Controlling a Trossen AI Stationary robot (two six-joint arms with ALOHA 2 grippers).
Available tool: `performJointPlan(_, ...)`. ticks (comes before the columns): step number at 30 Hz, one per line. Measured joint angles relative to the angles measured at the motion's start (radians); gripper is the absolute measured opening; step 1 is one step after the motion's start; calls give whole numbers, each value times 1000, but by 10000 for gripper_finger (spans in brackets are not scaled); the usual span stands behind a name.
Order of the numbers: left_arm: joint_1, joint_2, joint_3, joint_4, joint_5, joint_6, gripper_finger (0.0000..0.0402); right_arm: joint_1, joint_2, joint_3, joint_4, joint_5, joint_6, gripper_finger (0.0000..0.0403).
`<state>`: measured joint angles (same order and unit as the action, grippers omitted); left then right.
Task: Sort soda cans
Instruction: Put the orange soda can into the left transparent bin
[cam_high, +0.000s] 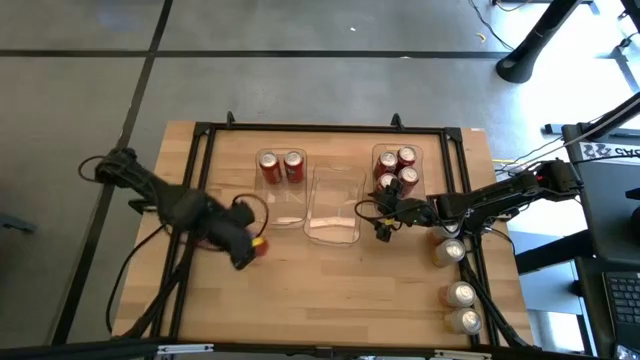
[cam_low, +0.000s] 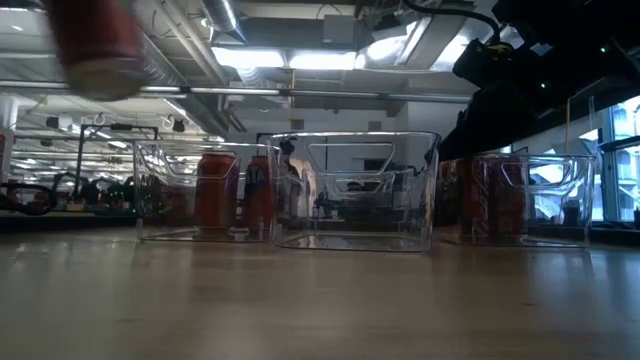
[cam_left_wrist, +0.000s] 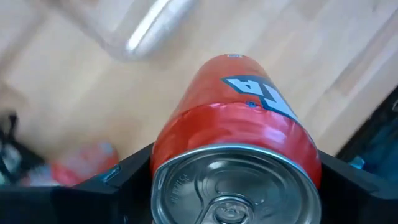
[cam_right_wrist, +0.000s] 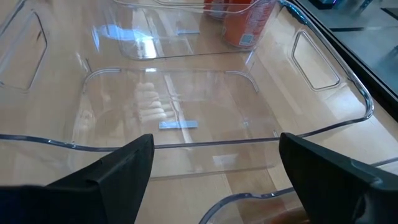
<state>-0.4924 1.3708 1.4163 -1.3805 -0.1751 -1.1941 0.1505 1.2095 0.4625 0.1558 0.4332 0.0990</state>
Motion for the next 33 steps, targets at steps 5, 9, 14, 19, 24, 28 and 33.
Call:
performJointPlan(5, 159, 0, 33, 12, -17, 204, 292, 0, 0, 0, 5, 0, -5, 347)
performJointPlan(9, 276, 0, 33, 4, -16, 333, 292, 0, 0, 0, 5, 0, -19, 347)
performJointPlan(14, 428, 0, 33, 8, -16, 454, 292, 0, 0, 0, 26, 0, -28, 347)
performJointPlan(19, 561, 10, 33, 8, -19, 584, 292, 0, 0, 0, 70, 0, -55, 347)
performJointPlan(24, 646, 67, 33, 11, -16, 685, 292, 0, 0, 0, 90, 0, -93, 347)
performJointPlan(28, 679, 143, 34, -4, -12, 756, 292, 0, 0, 0, 90, 0, -108, 347)
performJointPlan(33, 683, 240, 34, 1, -11, 818, 292, 0, 0, 0, 89, 10, -108, 347)
